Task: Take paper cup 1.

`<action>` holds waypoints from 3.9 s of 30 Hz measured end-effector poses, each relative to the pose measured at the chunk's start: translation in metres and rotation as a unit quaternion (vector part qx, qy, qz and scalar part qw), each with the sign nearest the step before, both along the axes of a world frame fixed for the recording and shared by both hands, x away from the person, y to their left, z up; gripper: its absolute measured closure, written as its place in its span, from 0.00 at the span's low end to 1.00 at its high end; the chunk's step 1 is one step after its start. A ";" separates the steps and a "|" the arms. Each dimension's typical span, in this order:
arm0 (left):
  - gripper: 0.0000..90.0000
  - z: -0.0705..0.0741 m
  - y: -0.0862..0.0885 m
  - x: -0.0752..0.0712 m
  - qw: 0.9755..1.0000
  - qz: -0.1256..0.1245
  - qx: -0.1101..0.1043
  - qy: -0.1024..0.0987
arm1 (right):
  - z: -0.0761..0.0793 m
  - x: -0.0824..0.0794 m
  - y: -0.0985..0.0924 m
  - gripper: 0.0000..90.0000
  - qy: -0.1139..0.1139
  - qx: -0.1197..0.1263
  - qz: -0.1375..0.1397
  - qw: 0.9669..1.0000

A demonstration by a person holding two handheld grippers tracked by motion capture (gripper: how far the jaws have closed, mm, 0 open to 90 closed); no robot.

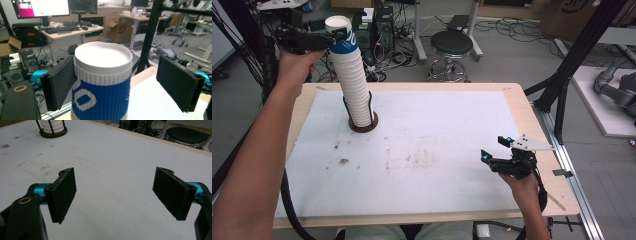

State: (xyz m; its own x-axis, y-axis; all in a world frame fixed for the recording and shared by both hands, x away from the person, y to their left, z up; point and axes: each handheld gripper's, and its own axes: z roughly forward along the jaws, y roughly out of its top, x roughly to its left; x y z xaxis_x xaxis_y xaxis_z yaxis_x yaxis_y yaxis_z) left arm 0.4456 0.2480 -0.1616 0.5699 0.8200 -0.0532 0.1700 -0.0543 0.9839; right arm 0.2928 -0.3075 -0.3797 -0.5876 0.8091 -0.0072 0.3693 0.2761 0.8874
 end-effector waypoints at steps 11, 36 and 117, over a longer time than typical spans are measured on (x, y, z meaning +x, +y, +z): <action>0.24 0.000 0.000 0.015 1.000 0.021 -0.001 0.019 | -0.001 0.000 0.000 0.22 0.003 0.002 0.003 1.000; 0.33 0.053 0.015 -0.024 0.998 0.019 -0.045 -0.051 | -0.002 -0.001 0.002 0.22 0.009 0.008 0.005 1.000; 0.34 -0.193 -0.070 -0.134 0.979 -0.203 0.014 -0.008 | -0.008 -0.003 0.030 0.21 -0.002 0.012 0.051 0.999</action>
State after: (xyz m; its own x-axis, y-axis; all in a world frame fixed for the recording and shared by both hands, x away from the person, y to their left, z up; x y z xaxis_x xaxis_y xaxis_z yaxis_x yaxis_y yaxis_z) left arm 0.3113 0.1782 -0.3541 0.8498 0.5266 -0.0224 0.1136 -0.1416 0.9834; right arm 0.2898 -0.2775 -0.3873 -0.6667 0.7453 0.0101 0.3375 0.2898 0.8956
